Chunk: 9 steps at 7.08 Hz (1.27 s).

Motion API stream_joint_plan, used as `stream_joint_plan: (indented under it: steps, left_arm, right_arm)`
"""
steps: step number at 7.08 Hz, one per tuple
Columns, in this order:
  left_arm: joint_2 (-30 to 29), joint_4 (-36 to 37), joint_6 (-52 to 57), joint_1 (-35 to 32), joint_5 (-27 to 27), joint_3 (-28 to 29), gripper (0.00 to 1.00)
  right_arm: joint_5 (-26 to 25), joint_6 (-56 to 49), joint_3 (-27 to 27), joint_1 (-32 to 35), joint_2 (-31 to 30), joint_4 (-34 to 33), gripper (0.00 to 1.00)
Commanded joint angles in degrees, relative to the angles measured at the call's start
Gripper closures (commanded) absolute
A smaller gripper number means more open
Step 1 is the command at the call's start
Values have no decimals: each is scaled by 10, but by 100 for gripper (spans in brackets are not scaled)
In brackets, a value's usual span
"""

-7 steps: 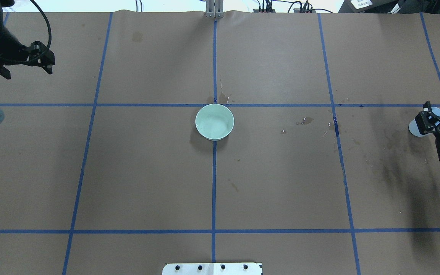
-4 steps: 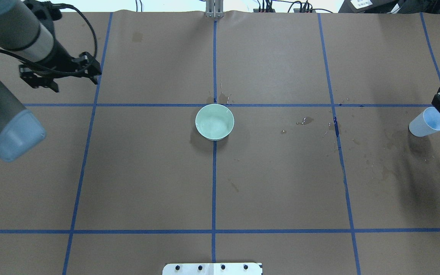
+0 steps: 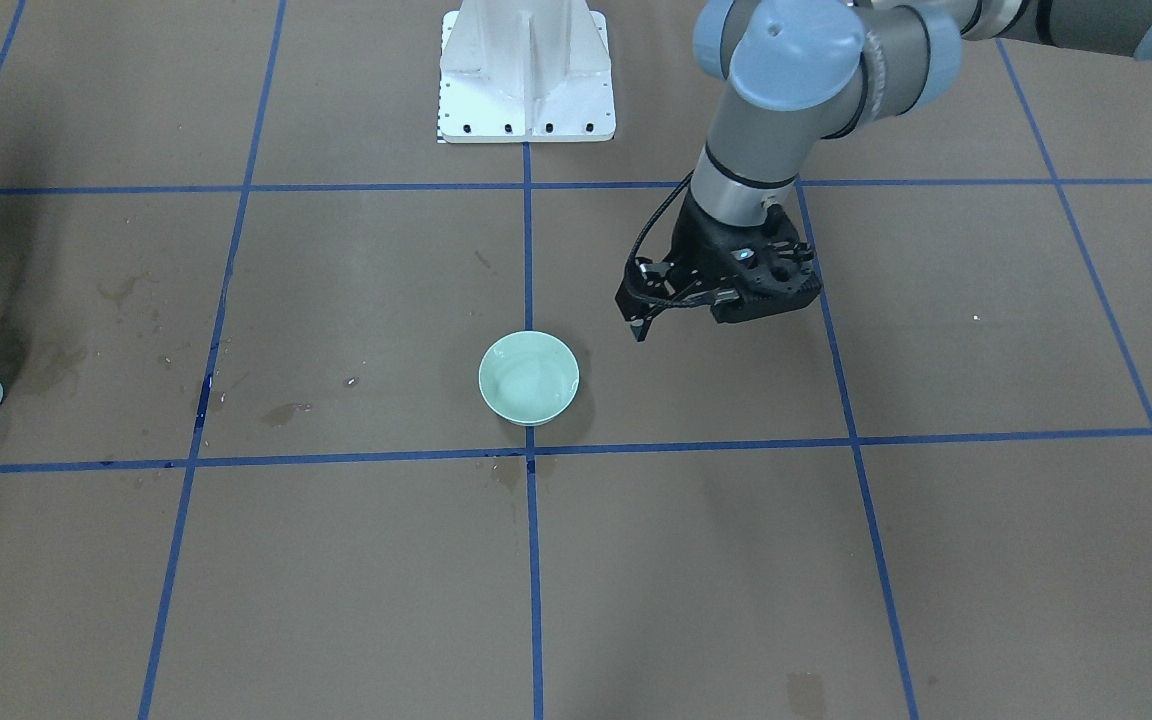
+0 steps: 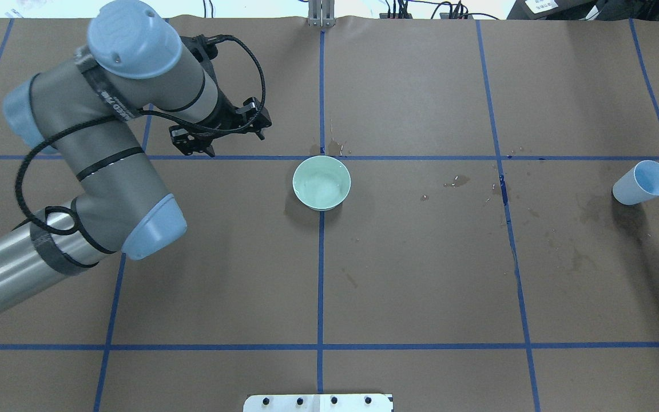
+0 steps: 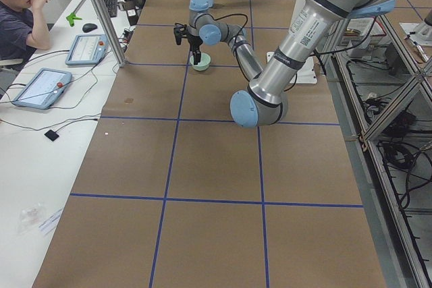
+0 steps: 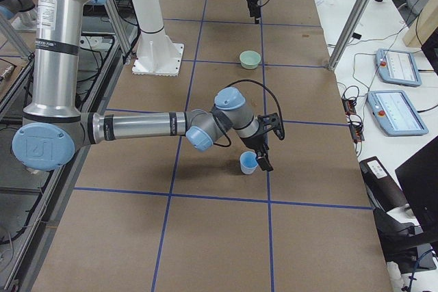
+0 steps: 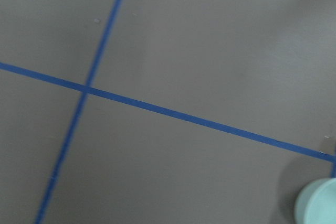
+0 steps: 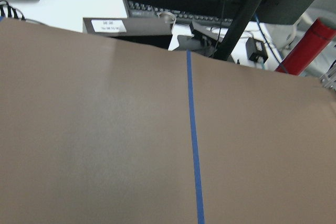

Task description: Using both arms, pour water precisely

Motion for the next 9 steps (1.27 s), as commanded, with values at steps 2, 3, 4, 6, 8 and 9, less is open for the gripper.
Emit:
stream_joint_plan:
  steps: [2,3,4,6,8,9]
  left_arm:
    - [-75,-90,-22,19,0,151,0]
    - [-88,-90,-22,36,-1,176,0]
    - [-89,-90,-21,45,-1,185,1]
    - [-88,-91,-2,55,0,202,1]
    - [-86,-90,-2,70,-1,204,7]
    - [-86,-90,-2,74,0,204,17]
  right_arm:
    - [138,-102,-3,32,86,-260,1]
    - [154,-145,-3,32,102,-325,0]
    - [162,-159,-4,33,101,-334,1]
    - [165,-168,-6,36,94,-335,1]
    - [176,-168,-11,36,93,-335,1]
    - [177,-168,-15,36,94,-335,1]
